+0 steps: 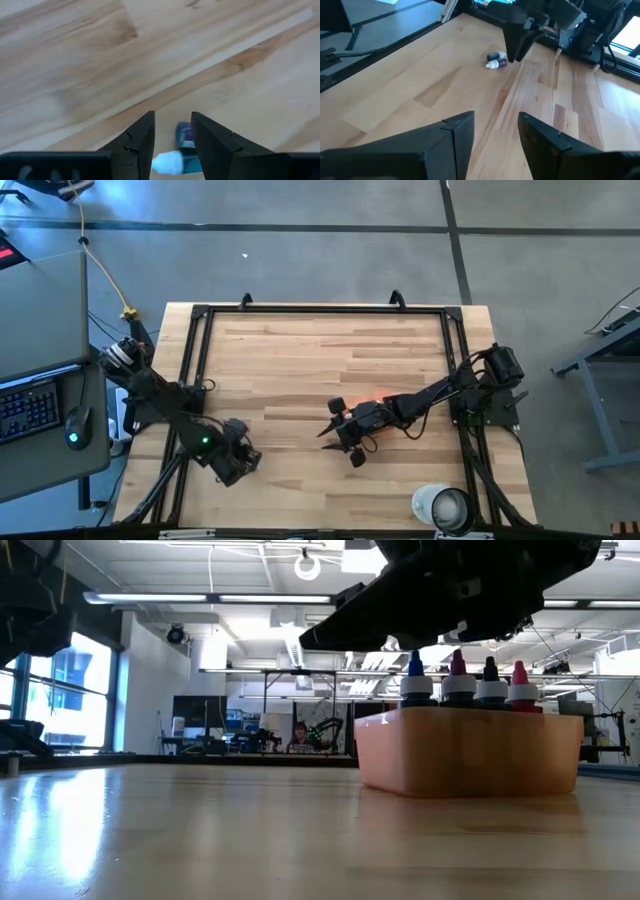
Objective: Pick & Place food coloring
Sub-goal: Put the small purple food coloring bottle into the orange bin
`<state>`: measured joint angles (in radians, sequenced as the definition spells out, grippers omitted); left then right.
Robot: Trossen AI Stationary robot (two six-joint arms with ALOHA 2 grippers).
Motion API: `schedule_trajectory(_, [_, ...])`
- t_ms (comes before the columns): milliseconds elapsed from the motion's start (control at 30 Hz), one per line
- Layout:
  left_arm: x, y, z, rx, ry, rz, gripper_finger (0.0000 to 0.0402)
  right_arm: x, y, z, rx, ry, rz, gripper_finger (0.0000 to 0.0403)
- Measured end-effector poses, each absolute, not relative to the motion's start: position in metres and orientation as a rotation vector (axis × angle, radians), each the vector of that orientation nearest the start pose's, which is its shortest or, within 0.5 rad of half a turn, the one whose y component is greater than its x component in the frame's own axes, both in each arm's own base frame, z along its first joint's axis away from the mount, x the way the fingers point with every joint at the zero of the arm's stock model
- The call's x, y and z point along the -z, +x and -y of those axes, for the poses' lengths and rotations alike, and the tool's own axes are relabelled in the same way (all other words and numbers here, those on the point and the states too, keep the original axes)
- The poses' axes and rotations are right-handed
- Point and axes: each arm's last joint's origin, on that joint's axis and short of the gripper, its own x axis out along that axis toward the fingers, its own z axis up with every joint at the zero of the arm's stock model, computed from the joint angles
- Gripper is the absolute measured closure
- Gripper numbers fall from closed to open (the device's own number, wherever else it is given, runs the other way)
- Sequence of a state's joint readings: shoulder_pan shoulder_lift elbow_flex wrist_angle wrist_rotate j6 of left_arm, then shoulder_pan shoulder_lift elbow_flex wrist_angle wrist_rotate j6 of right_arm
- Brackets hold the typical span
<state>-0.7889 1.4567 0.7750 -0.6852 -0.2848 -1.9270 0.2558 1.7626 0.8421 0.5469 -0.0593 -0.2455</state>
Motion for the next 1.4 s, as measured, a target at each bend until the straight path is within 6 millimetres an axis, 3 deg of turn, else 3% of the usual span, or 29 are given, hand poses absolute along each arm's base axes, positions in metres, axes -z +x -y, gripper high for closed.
schedule_trajectory(267, [-0.165, 0.18, 0.163, -0.68, -0.973, -1.066, 0.0276, -0.168, 0.344, -0.092, -0.358, -0.284, -0.336, 0.0256])
schedule_trajectory(500, [-0.168, 0.185, 0.171, -0.508, -0.963, -1.153, 0.0276, -0.168, 0.344, -0.092, -0.359, -0.288, -0.339, 0.0257])
schedule_trajectory(800, [-0.167, 0.183, 0.171, -0.363, -0.762, -1.224, 0.0276, -0.168, 0.344, -0.092, -0.359, -0.288, -0.339, 0.0257])
schedule_trajectory(1100, [-0.168, 0.185, 0.169, -0.315, -0.619, -1.163, 0.0276, -0.168, 0.344, -0.092, -0.359, -0.288, -0.339, 0.0257])
schedule_trajectory(1400, [-0.168, 0.186, 0.171, -0.15, -0.424, -1.17, 0.0276, -0.168, 0.344, -0.092, -0.359, -0.288, -0.339, 0.0257])
